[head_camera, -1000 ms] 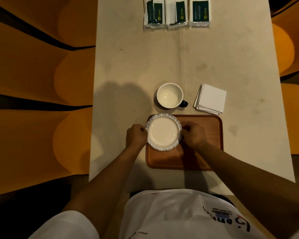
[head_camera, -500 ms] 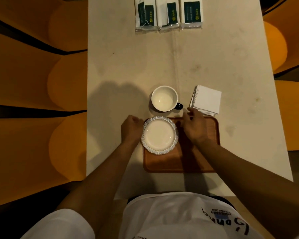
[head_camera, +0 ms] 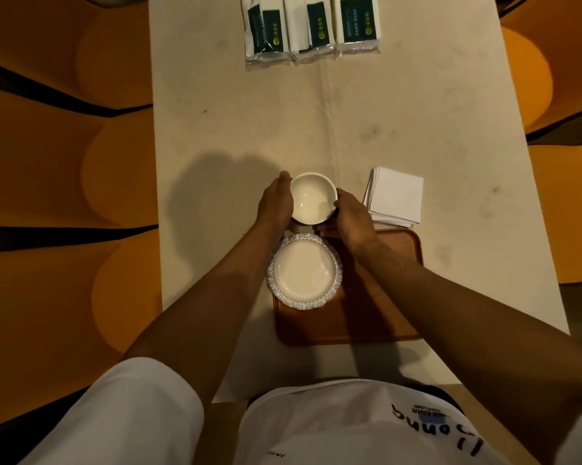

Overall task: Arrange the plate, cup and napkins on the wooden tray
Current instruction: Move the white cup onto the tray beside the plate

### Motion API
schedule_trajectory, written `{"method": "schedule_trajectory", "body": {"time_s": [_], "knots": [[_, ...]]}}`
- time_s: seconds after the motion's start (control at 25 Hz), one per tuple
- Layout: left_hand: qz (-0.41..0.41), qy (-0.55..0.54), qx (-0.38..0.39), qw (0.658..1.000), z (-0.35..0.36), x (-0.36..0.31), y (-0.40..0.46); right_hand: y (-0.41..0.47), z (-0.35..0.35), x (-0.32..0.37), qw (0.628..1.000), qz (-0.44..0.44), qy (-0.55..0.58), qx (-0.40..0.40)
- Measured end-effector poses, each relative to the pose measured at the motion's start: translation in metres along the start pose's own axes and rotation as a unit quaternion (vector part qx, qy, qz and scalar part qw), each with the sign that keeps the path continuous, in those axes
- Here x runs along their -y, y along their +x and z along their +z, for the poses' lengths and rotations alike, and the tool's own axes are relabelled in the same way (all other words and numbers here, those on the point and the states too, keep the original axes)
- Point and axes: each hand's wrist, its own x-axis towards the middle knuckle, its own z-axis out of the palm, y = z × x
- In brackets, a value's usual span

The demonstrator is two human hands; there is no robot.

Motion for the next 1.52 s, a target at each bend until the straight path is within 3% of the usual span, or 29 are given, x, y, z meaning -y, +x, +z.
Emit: {"method": "schedule_trajectory", "body": {"time_s": [0.12, 0.4, 0.84, 1.52], "knots": [[0.002, -0.019, 0.001, 1.000, -0.002, 0.001, -0.003, -0.001, -0.001, 0.000, 1.000, -0.012, -0.018, -0.011], [0.038, -0.135, 0.040, 0.989, -0.003, 0.011, -0.032, -0.029, -0.019, -0.003, 0.983, -0.140, -0.103, -0.054], [0.062, -0.097, 0.120, 0.986, 0.052, 0.037, -0.106, -0.079, -0.099, -0.034, 0.961, -0.182, -0.176, -0.111], [-0.013, -0.093, 0.045, 0.995, 0.126, 0.056, -0.114, -0.043, -0.166, -0.063, 0.949, -0.206, -0.236, -0.047]]}}
